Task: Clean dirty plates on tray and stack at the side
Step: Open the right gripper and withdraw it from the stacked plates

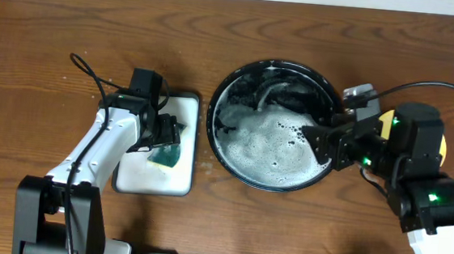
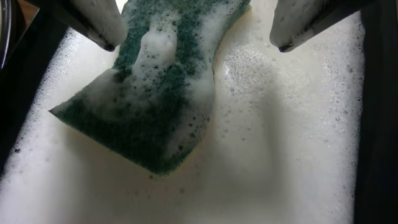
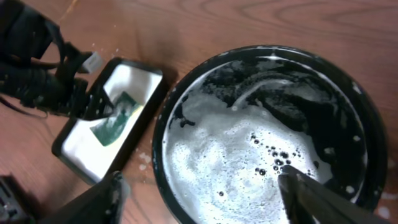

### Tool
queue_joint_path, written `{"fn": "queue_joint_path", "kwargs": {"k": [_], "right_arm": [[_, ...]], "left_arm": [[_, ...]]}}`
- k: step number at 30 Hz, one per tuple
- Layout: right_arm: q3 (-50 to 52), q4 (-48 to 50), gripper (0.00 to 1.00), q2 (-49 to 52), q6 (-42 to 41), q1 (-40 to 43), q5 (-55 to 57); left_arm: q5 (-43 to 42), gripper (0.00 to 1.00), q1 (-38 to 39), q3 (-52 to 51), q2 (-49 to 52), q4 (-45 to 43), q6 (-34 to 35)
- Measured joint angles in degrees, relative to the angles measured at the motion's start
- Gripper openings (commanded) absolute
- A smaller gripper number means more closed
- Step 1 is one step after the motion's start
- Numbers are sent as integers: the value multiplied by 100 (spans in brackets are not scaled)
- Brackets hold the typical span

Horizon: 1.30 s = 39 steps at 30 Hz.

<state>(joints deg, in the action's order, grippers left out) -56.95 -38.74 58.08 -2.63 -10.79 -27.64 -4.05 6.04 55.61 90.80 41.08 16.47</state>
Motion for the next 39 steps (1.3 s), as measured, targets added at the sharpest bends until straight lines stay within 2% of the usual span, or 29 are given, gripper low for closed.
{"fn": "queue_joint_path", "kwargs": {"k": [2,19,24,27,30,34,39], "right_arm": [[0,-2,99,0,28,-26,42],[0,-133,99,0,76,-39,138],[2,-660,99,-2,98,-42,243],[48,-463,99,-79,214,-42,492],[372,407,99,-568,522,-42,752],[1248,1700,99,-1753,1010,-44,903],[2684,2225,99,-3320,1357,-33,951]], "left_arm": [[0,81,0,0,0,0,0],[0,81,0,0,0,0,0],[0,81,0,0,0,0,0],[0,81,0,0,0,0,0],[0,81,0,0,0,-2,0],[0,81,0,0,0,-4,0],[2,81,0,0,0,0,0]]}}
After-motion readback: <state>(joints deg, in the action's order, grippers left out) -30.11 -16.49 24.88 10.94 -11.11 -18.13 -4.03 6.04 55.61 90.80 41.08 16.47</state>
